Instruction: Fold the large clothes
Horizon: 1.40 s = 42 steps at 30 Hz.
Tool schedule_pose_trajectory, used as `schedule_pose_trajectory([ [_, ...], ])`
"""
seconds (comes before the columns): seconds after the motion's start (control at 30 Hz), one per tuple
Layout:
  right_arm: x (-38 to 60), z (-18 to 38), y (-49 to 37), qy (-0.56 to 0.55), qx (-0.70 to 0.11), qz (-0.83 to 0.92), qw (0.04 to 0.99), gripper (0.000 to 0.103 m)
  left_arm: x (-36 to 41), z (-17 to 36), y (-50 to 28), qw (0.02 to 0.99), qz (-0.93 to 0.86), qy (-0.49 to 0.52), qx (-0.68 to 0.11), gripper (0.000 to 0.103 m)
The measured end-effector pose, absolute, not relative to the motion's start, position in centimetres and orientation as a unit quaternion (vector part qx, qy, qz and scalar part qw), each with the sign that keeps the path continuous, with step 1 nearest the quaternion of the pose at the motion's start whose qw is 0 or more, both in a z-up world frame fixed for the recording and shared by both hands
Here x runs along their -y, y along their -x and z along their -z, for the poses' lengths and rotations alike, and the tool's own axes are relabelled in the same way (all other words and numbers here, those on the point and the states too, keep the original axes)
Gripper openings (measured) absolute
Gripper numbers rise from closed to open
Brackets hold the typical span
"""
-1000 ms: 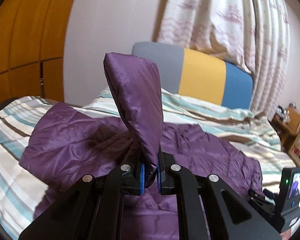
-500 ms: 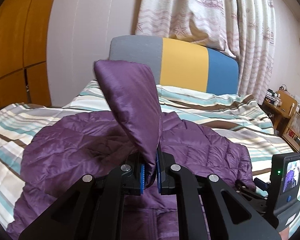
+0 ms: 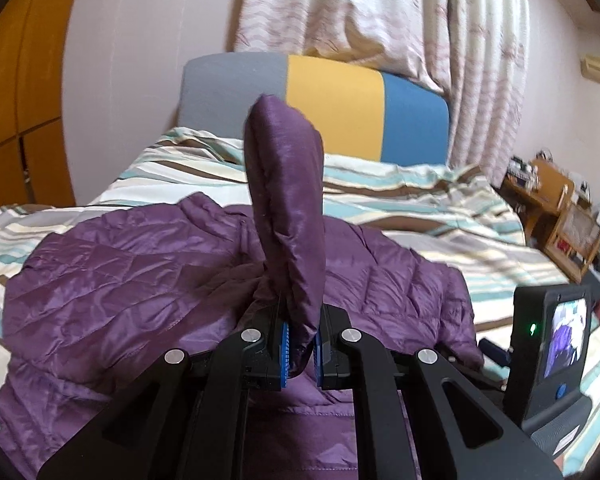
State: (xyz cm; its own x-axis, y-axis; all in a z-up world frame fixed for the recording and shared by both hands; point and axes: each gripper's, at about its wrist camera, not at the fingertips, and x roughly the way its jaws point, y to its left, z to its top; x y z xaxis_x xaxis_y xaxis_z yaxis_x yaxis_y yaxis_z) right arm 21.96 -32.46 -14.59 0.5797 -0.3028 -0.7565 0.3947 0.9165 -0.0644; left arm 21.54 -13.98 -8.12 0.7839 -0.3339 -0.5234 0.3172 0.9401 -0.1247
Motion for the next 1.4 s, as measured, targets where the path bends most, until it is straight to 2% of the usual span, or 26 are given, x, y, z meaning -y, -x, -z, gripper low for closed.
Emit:
schedule_pose_trajectory([
  [0.1, 32.5, 14.6, -22.0, -0.058, -0.414, 0.196, 0.887, 0.056, 15.2, 9.3, -22.0, 0.931, 0.196, 0.000, -0.309, 0.010],
  [0.13, 32.5, 14.6, -21.9, -0.059, -0.414, 0.196, 0.887, 0.057, 15.4, 9.5, -22.0, 0.927, 0.202, -0.005, -0.316, 0.024],
  [0.17, 32.6, 14.6, -21.9, -0.060, -0.414, 0.196, 0.887, 0.058, 15.6, 9.7, -22.0, 0.922, 0.214, -0.006, -0.323, 0.056],
  [0.2, 32.7, 14.6, -21.9, -0.064, -0.414, 0.196, 0.887, 0.058, 15.7, 9.8, -21.8, 0.918, 0.223, -0.007, -0.328, 0.074],
  [0.23, 32.8, 14.6, -21.9, -0.066, -0.414, 0.195, 0.887, 0.060, 15.6, 9.6, -21.4, 0.920, 0.223, -0.007, -0.322, 0.087],
  [0.5, 34.0, 14.4, -21.2, -0.103, -0.406, 0.189, 0.888, 0.066, 11.4, 7.9, -18.3, 0.931, 0.230, -0.016, -0.284, 0.089],
  [0.7, 34.1, 10.5, -18.8, -0.147, -0.346, 0.170, 0.911, 0.067, 4.3, 9.0, -21.0, 0.941, 0.144, 0.011, -0.305, 0.088],
  [0.73, 33.4, 9.6, -18.7, -0.150, -0.339, 0.146, 0.917, 0.067, 3.0, 9.6, -22.1, 0.942, 0.114, 0.009, -0.314, 0.082],
  [0.77, 32.5, 9.1, -18.8, -0.150, -0.340, 0.121, 0.921, 0.067, 2.3, 9.9, -22.7, 0.942, 0.098, 0.009, -0.321, 0.071],
  [0.83, 30.3, 8.5, -19.5, -0.138, -0.348, 0.071, 0.925, 0.065, 0.2, 11.2, -25.1, 0.936, 0.049, 0.010, -0.349, 0.065],
  [0.87, 29.0, 8.6, -20.2, -0.128, -0.358, 0.048, 0.923, 0.062, -0.8, 12.0, -26.2, 0.930, 0.026, 0.013, -0.366, 0.056],
  [0.9, 27.5, 9.0, -21.3, -0.116, -0.378, 0.021, 0.918, 0.057, -1.6, 12.5, -26.9, 0.926, 0.012, 0.020, -0.376, 0.054],
  [0.93, 26.5, 9.5, -22.2, -0.109, -0.389, 0.011, 0.915, 0.043, -2.8, 13.1, -27.8, 0.921, -0.004, 0.037, -0.388, 0.054],
  [0.97, 25.7, 10.1, -23.2, -0.102, -0.400, 0.003, 0.911, 0.035, -3.5, 13.4, -28.4, 0.918, -0.012, 0.053, -0.393, 0.054],
  [1.13, 24.1, 12.3, -27.7, -0.085, -0.417, 0.022, 0.904, 0.034, -6.2, 14.9, -29.9, 0.916, -0.046, 0.064, -0.394, 0.054],
  [1.33, 24.3, 13.7, -28.1, -0.072, -0.418, 0.031, 0.905, 0.035, -6.2, 15.0, -29.5, 0.915, -0.042, 0.065, -0.395, 0.055],
  [1.4, 24.8, 13.6, -28.0, -0.085, -0.417, 0.025, 0.905, 0.040, -5.6, 14.0, -29.0, 0.915, -0.053, 0.047, -0.397, 0.069],
])
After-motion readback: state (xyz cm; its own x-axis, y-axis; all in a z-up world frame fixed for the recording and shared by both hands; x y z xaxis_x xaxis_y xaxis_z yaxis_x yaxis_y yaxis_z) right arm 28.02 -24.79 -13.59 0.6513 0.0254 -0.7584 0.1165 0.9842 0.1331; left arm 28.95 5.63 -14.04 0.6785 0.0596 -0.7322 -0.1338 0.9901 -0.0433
